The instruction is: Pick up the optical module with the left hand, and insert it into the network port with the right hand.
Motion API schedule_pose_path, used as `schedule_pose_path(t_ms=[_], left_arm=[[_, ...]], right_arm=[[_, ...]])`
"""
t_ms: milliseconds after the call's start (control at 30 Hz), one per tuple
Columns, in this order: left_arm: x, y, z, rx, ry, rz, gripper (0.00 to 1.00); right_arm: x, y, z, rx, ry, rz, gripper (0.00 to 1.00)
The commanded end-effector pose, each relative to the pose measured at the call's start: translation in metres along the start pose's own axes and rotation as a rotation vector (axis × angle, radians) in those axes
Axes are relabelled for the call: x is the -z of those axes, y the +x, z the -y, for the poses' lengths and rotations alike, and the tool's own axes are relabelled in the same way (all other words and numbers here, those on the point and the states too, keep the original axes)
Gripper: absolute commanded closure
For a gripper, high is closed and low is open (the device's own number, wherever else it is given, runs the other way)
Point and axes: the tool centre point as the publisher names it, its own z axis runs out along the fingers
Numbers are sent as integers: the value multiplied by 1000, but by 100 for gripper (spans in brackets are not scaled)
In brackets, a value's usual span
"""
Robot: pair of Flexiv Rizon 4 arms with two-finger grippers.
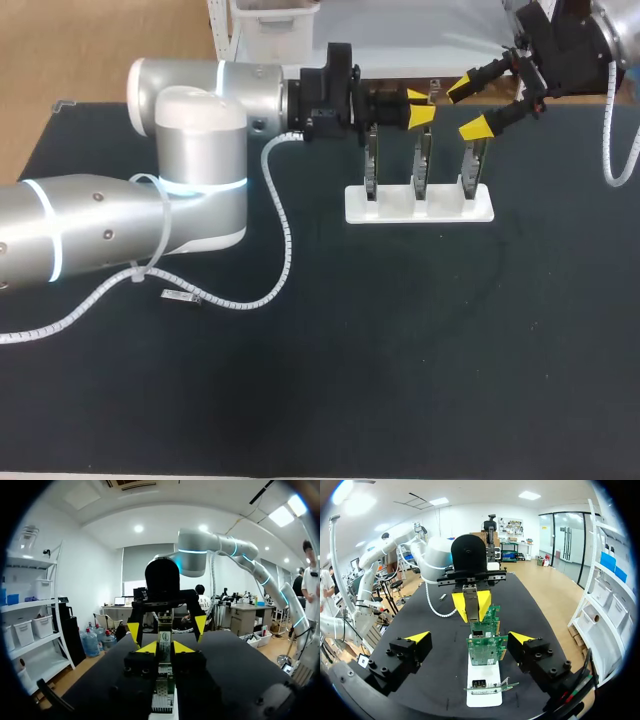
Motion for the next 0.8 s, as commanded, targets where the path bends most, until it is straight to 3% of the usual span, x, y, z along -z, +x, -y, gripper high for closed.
schedule_pose_path(t_ms=[33,633,800], left_arm=[[0,1,0,1,-1,-1,100],[0,2,1,5,-4,-4,100],[0,2,1,5,-4,-4,100]], right_arm=[[0,0,0,1,0,1,0],[2,0,1,6,-1,10,0],[8,-6,3,14,37,-13,0]])
